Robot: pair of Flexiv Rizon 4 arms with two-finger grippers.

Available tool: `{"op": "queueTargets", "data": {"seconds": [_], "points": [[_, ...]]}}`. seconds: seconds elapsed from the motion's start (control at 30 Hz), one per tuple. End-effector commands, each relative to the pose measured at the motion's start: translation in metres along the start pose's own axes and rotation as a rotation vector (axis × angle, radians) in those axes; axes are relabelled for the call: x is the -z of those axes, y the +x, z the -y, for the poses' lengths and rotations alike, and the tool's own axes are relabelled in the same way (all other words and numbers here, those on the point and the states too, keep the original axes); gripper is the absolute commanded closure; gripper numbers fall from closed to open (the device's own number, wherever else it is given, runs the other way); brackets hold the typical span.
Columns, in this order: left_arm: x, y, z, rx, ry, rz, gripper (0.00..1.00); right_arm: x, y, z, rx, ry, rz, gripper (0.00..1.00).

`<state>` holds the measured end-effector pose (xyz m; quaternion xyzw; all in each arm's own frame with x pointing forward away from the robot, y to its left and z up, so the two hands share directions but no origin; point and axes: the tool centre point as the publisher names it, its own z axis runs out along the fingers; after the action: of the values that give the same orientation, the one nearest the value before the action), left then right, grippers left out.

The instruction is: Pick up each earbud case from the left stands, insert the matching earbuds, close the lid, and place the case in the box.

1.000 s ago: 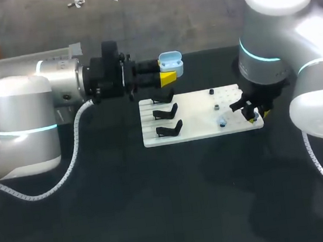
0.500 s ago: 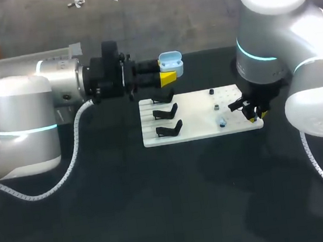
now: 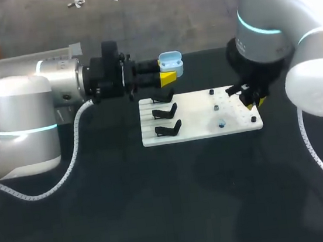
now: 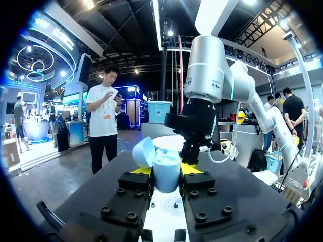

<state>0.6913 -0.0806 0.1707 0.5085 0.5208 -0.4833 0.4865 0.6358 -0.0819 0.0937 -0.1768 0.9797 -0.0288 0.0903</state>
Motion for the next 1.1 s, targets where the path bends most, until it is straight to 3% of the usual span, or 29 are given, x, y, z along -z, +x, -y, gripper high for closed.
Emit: {"op": "queueTargets", "data": {"seconds": [0.03,0.23,0.77,0.83,0.87,0.9,0.93,0.97,1.0,1.1], "points": [[0.000,0.001,0.001,-0.004,-0.005,0.006,1.00,0.036,0.000,-0.006,0.007,-0.012,-0.012,1.00],[0.000,0.001,0.001,-0.004,-0.005,0.006,1.00,0.071,0.000,-0.017,-0.009,-0.051,0.013,1.00],[0.000,0.001,0.001,-0.004,-0.005,0.006,1.00,0.071,0.000,-0.017,-0.009,-0.051,0.013,1.00],[0.000,0.001,0.001,-0.004,-0.005,0.006,1.00,0.074,-0.004,-0.020,-0.153,-0.027,0.023,1.00],[0.000,0.001,0.001,-0.004,-0.005,0.006,1.00,0.076,-0.006,-0.022,-0.297,-0.004,-0.005,1.00],[0.000,0.001,0.001,-0.004,-0.005,0.006,1.00,0.080,-0.007,-0.025,-0.361,-0.028,0.044,1.00],[0.000,0.001,0.001,-0.004,-0.005,0.006,1.00,0.083,-0.007,-0.028,-0.522,0.019,0.025,1.00],[0.000,0.001,0.001,-0.004,-0.005,0.006,1.00,0.085,-0.006,-0.030,-0.596,-0.039,0.068,1.00],[0.000,0.001,0.001,-0.004,-0.005,0.006,1.00,0.088,-0.006,-0.034,-0.725,-0.007,0.070,1.00],[0.000,0.001,0.001,-0.004,-0.005,0.006,1.00,0.091,-0.005,-0.044,-0.923,-0.032,0.075,1.00]]}}
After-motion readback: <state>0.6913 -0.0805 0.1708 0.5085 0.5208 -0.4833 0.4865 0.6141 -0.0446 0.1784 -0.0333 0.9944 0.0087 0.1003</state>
